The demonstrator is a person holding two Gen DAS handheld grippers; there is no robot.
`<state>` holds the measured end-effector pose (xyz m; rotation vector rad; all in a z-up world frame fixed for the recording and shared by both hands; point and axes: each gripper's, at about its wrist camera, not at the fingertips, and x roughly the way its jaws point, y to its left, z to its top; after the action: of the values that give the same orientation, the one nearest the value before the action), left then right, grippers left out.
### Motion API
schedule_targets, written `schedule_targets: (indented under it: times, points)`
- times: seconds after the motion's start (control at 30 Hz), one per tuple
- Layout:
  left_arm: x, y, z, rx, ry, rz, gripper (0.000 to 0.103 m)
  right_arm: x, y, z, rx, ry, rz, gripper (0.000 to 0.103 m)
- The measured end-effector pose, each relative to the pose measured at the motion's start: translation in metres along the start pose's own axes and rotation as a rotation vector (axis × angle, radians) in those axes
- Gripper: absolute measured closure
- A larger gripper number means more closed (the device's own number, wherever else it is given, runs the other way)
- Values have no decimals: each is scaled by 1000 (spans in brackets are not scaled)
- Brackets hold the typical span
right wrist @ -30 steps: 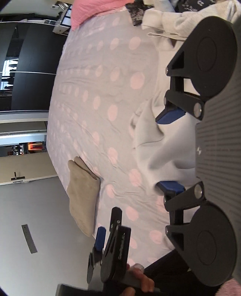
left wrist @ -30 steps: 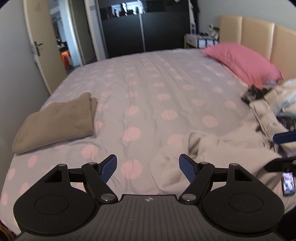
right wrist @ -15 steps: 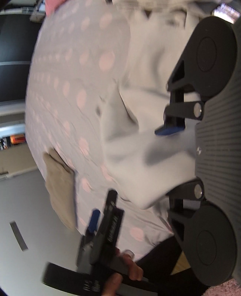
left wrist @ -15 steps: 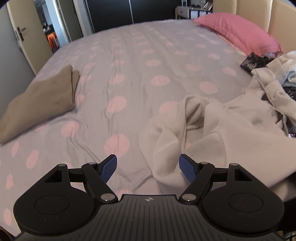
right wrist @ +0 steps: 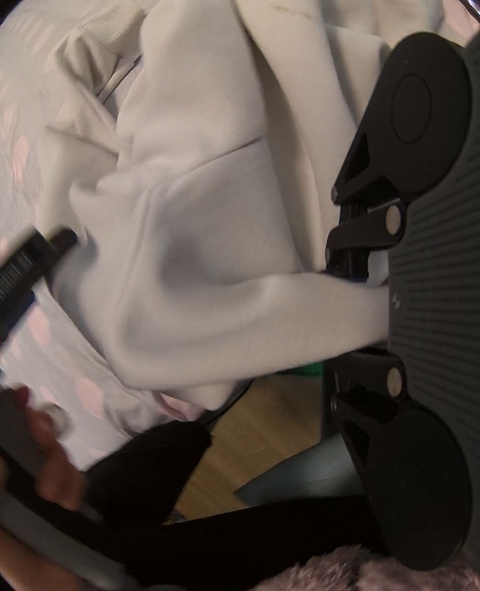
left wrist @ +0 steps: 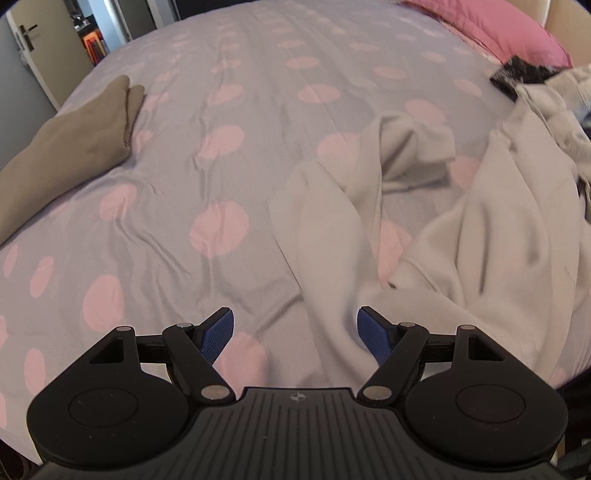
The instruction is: Fold clothes
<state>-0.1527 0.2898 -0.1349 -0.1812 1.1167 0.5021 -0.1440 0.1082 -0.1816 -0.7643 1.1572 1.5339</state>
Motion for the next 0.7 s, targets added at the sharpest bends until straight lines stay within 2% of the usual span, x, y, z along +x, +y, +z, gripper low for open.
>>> schedule_targets:
  times: [0.03,0.07,0.2,0.3,0.43,0.53,0.6,0.63,0.7]
  points:
    - [0,0,-1,6,0,3,30,-5,-3,0,12,-10,8,64]
    - [0,0,-1,11,-3,9,30,-11,-4,0,13,-19,6,56]
    - [-3,2,-2,5,-9,11,30,-36,2,-1,-24,-68,-45,50]
    - [-6,4,-1,-9,-7,-18,30,-58,7,-2,-25,-113,-60,47]
    - [-16,5,0,-29,-24,-77,30,-88,25,-8,-7,-176,-65,36]
    - [-25,5,1,-37,-45,-103,30,-107,40,-6,-42,-207,-107,34]
    - [-28,4,1,-38,-48,-108,30,-120,51,-3,-68,-230,-133,30]
    - [-29,4,1,-40,-47,-114,30,-123,54,-1,-82,-241,-153,24]
    - [-32,4,1,-50,-44,-144,30,-122,57,7,-111,-256,-211,23]
